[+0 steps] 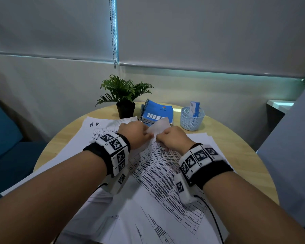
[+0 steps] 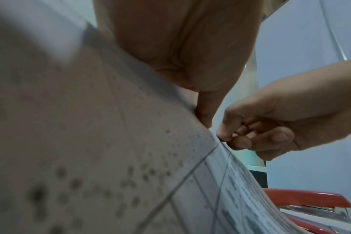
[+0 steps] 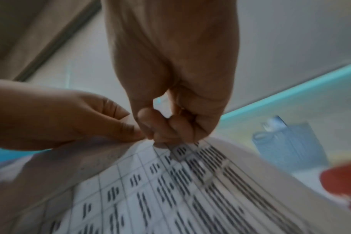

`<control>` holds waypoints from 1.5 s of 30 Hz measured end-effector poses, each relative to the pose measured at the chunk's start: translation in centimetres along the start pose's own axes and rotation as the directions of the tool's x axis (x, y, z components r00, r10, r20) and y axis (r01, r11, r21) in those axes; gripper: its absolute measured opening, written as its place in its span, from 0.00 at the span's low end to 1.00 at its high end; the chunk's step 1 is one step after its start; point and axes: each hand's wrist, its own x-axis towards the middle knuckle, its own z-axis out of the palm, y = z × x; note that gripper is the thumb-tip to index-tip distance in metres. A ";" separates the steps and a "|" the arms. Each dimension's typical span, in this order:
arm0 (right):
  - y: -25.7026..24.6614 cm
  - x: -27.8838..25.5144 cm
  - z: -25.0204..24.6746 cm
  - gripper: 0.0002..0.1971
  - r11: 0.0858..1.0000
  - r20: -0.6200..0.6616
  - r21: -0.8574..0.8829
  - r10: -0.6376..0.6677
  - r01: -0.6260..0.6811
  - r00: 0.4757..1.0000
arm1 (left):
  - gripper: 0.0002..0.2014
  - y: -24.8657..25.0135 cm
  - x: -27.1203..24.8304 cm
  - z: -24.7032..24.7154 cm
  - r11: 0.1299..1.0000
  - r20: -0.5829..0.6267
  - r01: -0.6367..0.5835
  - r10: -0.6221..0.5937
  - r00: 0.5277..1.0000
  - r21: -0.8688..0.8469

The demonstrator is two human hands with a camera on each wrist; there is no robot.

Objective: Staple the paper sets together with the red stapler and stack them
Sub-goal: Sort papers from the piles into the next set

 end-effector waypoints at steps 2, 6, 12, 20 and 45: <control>-1.1 -0.3 -0.7 0.18 0.999 0.051 -0.052 0.004 -0.002 0.999 | 0.19 0.4 -0.1 -0.3 0.998 -0.004 -0.037 0.037 0.999 0.040; -2.5 -0.1 -1.1 0.20 0.999 0.118 -0.032 -0.026 0.030 0.993 | 0.18 1.0 -0.3 -0.6 0.996 -0.008 -0.065 0.065 0.998 0.066; 0.1 -0.2 -0.3 0.07 0.991 -0.104 -0.087 -0.114 0.105 0.988 | 0.20 0.0 0.1 -0.5 0.999 0.050 -0.026 0.028 0.998 -0.029; 0.9 -0.5 1.1 0.04 0.967 -0.182 -0.006 -0.251 0.255 0.951 | 0.18 -0.1 -0.1 -0.6 0.995 0.057 -0.020 0.026 0.998 -0.095; 2.9 -1.0 -1.3 0.03 0.959 -0.194 0.176 -0.188 0.223 0.963 | 0.12 -2.5 0.6 1.3 0.980 0.260 0.096 -0.049 0.965 -0.174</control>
